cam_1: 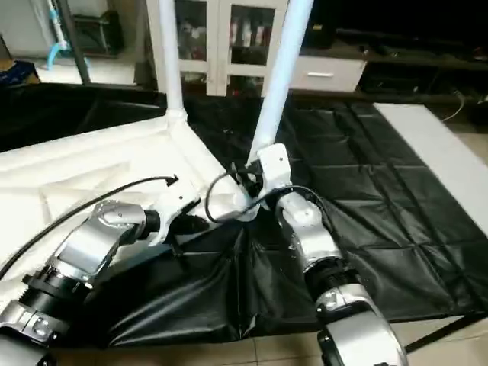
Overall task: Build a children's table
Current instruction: Insert table leg to table base
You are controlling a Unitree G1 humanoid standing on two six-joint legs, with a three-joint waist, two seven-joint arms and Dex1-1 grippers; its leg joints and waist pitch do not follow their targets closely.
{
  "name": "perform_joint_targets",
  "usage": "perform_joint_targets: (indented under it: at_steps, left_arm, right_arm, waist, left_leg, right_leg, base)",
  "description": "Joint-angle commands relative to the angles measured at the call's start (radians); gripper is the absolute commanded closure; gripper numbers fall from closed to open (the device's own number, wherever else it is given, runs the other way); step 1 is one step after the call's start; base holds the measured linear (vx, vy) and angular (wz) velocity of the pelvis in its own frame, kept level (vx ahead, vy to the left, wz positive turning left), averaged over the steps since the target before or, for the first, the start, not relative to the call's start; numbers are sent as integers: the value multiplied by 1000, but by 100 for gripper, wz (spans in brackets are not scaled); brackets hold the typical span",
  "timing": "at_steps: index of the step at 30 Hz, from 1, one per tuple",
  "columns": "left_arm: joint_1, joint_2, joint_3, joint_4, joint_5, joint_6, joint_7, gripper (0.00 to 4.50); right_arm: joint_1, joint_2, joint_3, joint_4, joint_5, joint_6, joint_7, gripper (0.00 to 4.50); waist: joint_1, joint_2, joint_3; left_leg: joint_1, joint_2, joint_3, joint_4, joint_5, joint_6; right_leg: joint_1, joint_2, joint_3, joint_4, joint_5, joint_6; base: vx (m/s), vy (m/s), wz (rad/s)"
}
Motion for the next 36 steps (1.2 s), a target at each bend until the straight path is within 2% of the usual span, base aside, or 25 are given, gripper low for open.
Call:
perform_joint_targets:
  at_steps: [1, 5, 6, 7, 8, 9, 11, 12, 14, 15, 16, 18, 20, 21, 25, 29, 31, 32, 34, 35, 36]
  left_arm:
    - [-23, 34, 32, -75, -8, -6, -37, 450]
    - [-13, 51, 5, -89, -8, -34, -70, 450]
    - [-9, 63, -13, -93, -7, -64, -90, 450]
    - [2, 87, -42, -104, -12, -83, -132, 450]
    - [3, 89, -44, -105, -12, -85, -134, 450]
    - [16, 122, -76, -108, -19, -194, -208, 450]
    - [30, 159, -100, -115, -30, -240, -282, 450]
    - [41, 184, -114, -118, -37, -291, -333, 450]
    - [58, 239, -138, -107, -27, -359, -399, 450]
    - [59, 241, -138, -107, -27, -361, -401, 450]
    - [63, 256, -135, -89, -34, -387, -422, 450]
    - [61, 260, -127, -82, -45, -401, -429, 450]
    - [55, 264, -122, -75, -61, -415, -433, 450]
    - [55, 264, -122, -75, -61, -415, -433, 450]
    - [50, 266, -119, -63, -77, -449, -446, 450]
    - [51, 264, -116, -61, -85, -460, -447, 450]
    - [52, 262, -114, -56, -87, -473, -456, 450]
    - [53, 261, -114, -57, -89, -472, -457, 450]
    - [53, 259, -113, -58, -91, -472, -457, 450]
    - [52, 257, -113, -57, -93, -473, -460, 450]
    - [51, 257, -113, -57, -93, -473, -460, 450]
  right_arm:
    - [69, -107, -53, 206, -136, 62, -202, 248]
    - [63, -83, -86, 204, -73, 24, -142, 248]
    - [63, -74, -98, 192, -46, 14, -101, 248]
    - [64, -59, -122, 154, 11, -1, 7, 248]
    - [65, -58, -123, 151, 15, -2, 15, 248]
    - [70, -53, -133, 107, 51, -6, 110, 248]
    - [77, -56, -130, 55, 92, 3, 217, 249]
    - [84, -64, -123, 20, 120, 28, 292, 249]
    - [109, -110, -83, -72, 165, 87, 472, 256]
    - [110, -111, -82, -76, 167, 89, 478, 256]
    - [129, -163, -44, -126, 177, 115, 593, 259]
    - [143, -207, -22, -155, 186, 147, 665, 261]
    - [153, -246, -26, -165, 192, 175, 748, 262]
    - [153, -246, -26, -165, 192, 175, 748, 262]
    - [170, -296, -39, -186, 196, 198, 854, 264]
    - [173, -296, -43, -215, 195, 196, 847, 264]
    - [181, -302, -40, -258, 236, 238, 874, 264]
    - [182, -301, -40, -265, 235, 229, 871, 264]
    - [183, -299, -42, -270, 234, 221, 868, 208]
    - [182, -302, -52, -286, 245, 236, 876, 194]
    - [181, -302, -52, -286, 245, 237, 876, 194]
  waist:
    - [-6, 21, -35]
    - [-5, 23, -38]
    - [-7, 23, -38]
    - [-8, 24, -39]
    - [-8, 25, -41]
    - [-9, 27, -42]
    - [-10, 28, -48]
    - [-9, 30, -50]
    - [-7, 29, -51]
    - [-3, 30, -50]
    - [0, 30, -48]
    - [8, 28, -49]
    - [14, 20, -48]
    - [18, 21, -47]
    - [23, 15, -44]
    - [22, 13, -43]
    - [23, 13, -44]
    - [23, 13, -45]
    - [23, 12, -47]
    - [24, 15, -48]
    - [23, 13, -48]
  left_leg:
    - [7, 25, -5, -86, -300, -18]
    - [1, 25, -6, -87, -257, -18]
    - [0, 26, -6, -87, -252, -18]
    - [-1, 26, -6, -87, -249, -14]
    - [-1, 27, -7, -86, -249, -10]
    - [-2, 28, -6, -85, -217, -8]
    - [-5, 29, -5, -80, -153, 23]
    - [-2, 30, -5, -78, -127, 28]
    - [0, 26, -3, -74, -83, 60]
    - [4, 28, -1, -71, -62, 78]
    - [10, 29, 2, -72, -62, 85]
    - [10, 31, 3, -71, -53, 82]
    - [9, 30, 5, -71, -65, 70]
    - [10, 32, 5, -72, -74, 65]
    - [10, 32, 6, -73, -110, 49]
    - [9, 32, 5, -74, -115, 38]
    - [10, 31, 5, -73, -111, 39]
    - [10, 31, 4, -73, -105, 41]
    - [8, 30, 5, -70, -84, 46]
    - [7, 29, 4, -69, -65, 53]
    - [8, 29, 4, -69, -64, 56]
  right_leg:
    - [11, -59, 40, -84, -235, -165]
    - [20, -61, 40, -78, -183, -170]
    - [20, -60, 40, -76, -172, -173]
    - [22, -59, 40, -75, -154, -178]
    - [24, -60, 40, -73, -140, -183]
    - [25, -59, 39, -68, -90, -196]
    - [35, -58, 39, -55, 38, -223]
    - [36, -59, 39, -50, 80, -232]
    - [41, -54, 37, -46, 161, -253]
    - [39, -54, 37, -43, 198, -261]
    - [36, -53, 36, -44, 199, -269]
    - [39, -56, 37, -41, 196, -271]
    - [42, -59, 38, -43, 156, -269]
    - [40, -61, 38, -44, 139, -268]
    - [39, -64, 40, -51, 48, -256]
    - [37, -64, 40, -52, 19, -248]
    - [38, -63, 40, -52, 20, -245]
    - [38, -63, 40, -51, 27, -245]
    - [39, -62, 40, -47, 59, -250]
    - [40, -61, 39, -44, 88, -254]
    - [40, -60, 38, -44, 92, -256]
  base:
    - [0, 0, 0]
    - [0, 0, 0]
    - [0, 0, 0]
    - [0, 0, 0]
    - [0, 0, 0]
    - [0, 0, 0]
    - [0, 0, 0]
    - [0, 0, 0]
    - [0, 0, 0]
    - [0, 0, 0]
    - [0, 0, 0]
    - [0, 0, 0]
    - [0, 0, 0]
    - [0, 0, 0]
    - [0, 0, 0]
    - [0, 0, 0]
    - [0, 0, 0]
    - [0, 0, 0]
    - [0, 0, 0]
    - [0, 0, 0]
    - [0, 0, 0]
